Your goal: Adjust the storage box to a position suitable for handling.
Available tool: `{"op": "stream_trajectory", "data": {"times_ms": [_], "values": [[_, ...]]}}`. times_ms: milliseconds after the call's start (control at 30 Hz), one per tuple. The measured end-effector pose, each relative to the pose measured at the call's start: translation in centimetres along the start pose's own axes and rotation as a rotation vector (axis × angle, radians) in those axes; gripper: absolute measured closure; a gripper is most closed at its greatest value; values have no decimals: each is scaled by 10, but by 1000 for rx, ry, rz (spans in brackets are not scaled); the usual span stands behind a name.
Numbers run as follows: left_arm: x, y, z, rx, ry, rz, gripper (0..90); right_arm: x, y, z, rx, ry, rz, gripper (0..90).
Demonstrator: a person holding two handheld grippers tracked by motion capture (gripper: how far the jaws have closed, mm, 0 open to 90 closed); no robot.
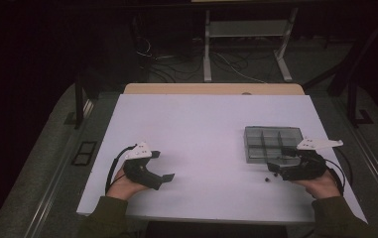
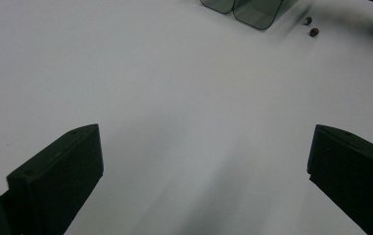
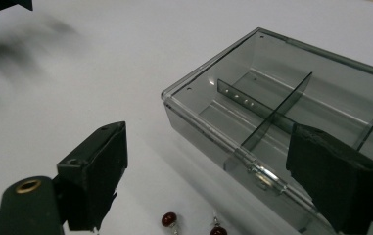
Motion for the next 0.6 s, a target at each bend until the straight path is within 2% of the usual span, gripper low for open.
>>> {"op": "stream_trajectory", "data": {"times_ms": [133,167,333,433,600], "values": [[1,0,1,4,1,0,0,3,-1,3,-4,-4,-8,161],[1,1,0,-1,3,0,0,6,-1,5,-2,-2,-14,202],[2,1,1,2,3,1,0,11,-3,10,7,13,-16,244],[2,0,0,1,5,1,0,20,-5,16,23,22,-29,310],[1,0,0,0,5,1,0,30,-6,19,27,30,-49,366]]}}
Point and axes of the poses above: each handheld gripper's, and its own axes: y roughly forward along the jaws, z roughly out of its top, x roughly to its right, the point moved 9 cm from there along y, roughly forward along the jaws, and after that the axes turned 11 degrees about y, right-handed, at the moved point
